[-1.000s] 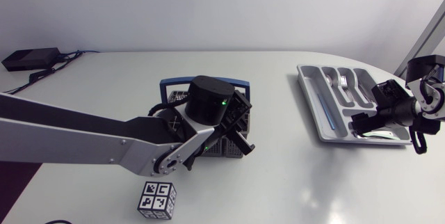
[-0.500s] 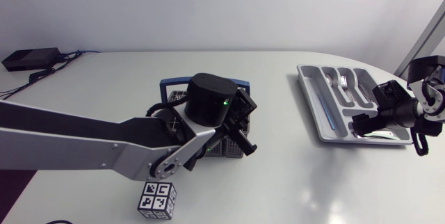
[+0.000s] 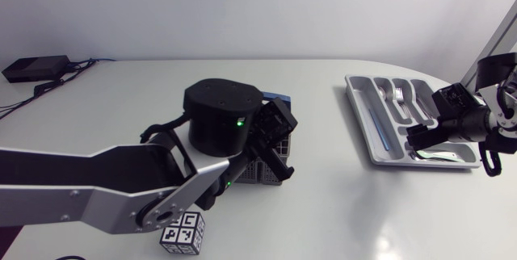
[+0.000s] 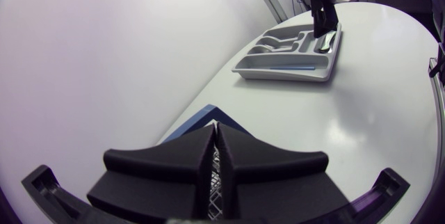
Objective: Transfer all utensils from the basket to the drawer tray.
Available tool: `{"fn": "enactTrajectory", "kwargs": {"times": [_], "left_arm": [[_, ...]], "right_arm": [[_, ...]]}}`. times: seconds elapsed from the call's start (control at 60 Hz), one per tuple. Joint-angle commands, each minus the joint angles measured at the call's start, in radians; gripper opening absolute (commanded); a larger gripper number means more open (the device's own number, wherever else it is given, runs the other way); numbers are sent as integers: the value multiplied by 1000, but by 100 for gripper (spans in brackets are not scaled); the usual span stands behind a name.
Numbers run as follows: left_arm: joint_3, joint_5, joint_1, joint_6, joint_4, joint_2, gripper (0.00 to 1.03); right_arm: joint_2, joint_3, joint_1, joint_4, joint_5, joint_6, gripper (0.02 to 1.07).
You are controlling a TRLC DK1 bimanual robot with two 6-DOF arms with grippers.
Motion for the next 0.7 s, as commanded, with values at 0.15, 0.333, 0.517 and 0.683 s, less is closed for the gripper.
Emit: {"fn": "enactTrajectory", "kwargs": {"times": [0.15,0.333,0.517,0.683], "left_arm": [[-62,-23,-25,53,82,-91,4],[-73,-23,-25,51,99,-150,4],[-81,-42,-22,19,82,-222,4],[-41,-43,-16,-121,-79,-285,4]], "right_arm": [[-114,-51,96,-48,-6,44,101],[-204,-69,188,-93,-33,76,101],[-348,-108,343,-119,-41,99,101],[-445,-103,527,-194,-76,154,100]]}}
